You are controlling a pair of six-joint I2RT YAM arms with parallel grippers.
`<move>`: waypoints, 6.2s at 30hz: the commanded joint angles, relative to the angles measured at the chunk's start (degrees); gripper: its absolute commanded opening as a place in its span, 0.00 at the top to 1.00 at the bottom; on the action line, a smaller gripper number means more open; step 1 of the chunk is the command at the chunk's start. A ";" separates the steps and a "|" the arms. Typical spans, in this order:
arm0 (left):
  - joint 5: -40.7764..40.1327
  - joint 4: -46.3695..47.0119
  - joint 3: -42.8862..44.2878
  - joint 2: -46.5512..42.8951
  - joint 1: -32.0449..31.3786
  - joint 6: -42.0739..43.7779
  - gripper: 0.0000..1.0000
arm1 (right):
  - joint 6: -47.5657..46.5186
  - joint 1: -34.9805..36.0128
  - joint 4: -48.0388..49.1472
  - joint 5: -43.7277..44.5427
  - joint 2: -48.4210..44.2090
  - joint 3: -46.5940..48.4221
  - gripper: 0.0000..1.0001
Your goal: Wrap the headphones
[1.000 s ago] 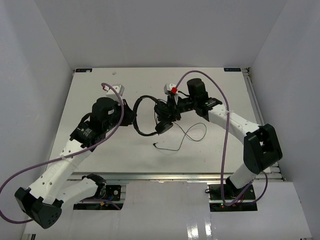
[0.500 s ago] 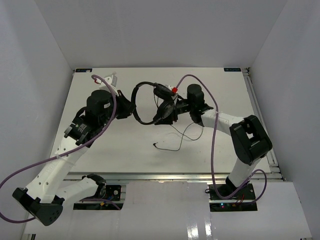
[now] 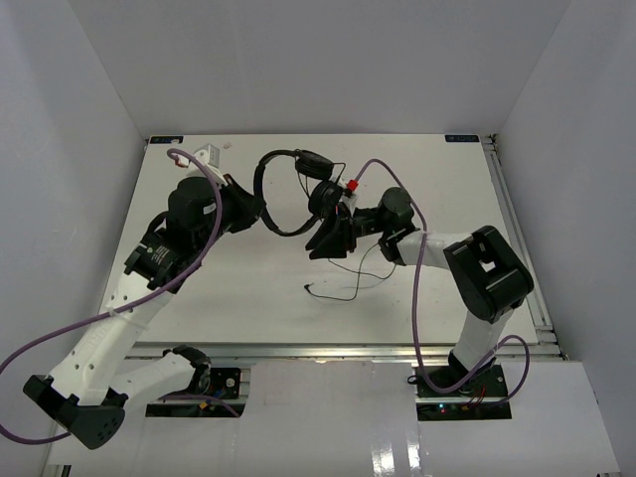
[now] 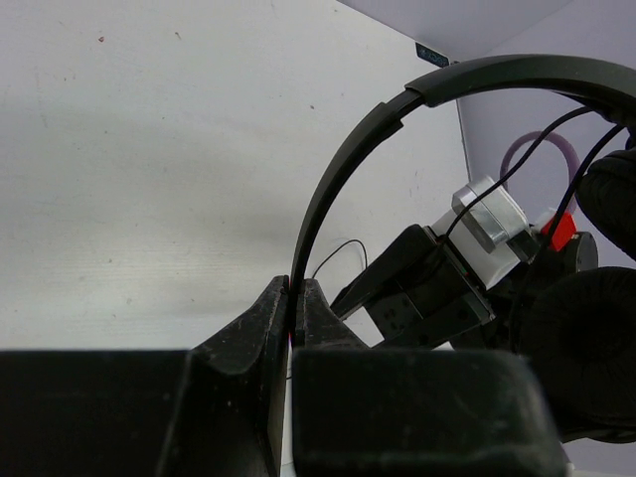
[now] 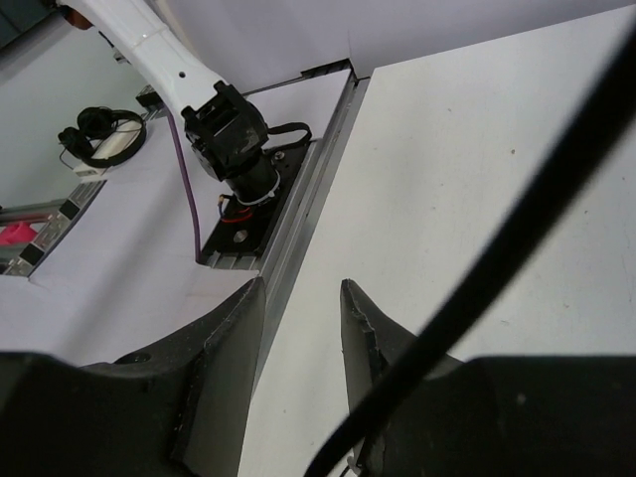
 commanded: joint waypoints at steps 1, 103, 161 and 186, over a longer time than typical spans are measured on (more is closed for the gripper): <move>-3.21 5.02 2.14 -1.05 -0.11 -4.12 1.00 | -15.95 1.09 -13.93 4.73 -6.34 -0.84 0.57; 18.53 12.06 -14.22 3.65 0.59 24.66 1.00 | -69.12 -1.62 -88.89 33.89 -15.95 27.27 0.86; 16.67 5.62 8.39 5.61 0.59 9.81 1.00 | -14.15 -5.28 -13.16 3.06 -5.21 5.35 0.58; -4.65 7.92 13.09 6.33 0.59 -0.75 1.00 | -38.61 -2.97 -35.96 4.61 -15.58 -4.82 0.79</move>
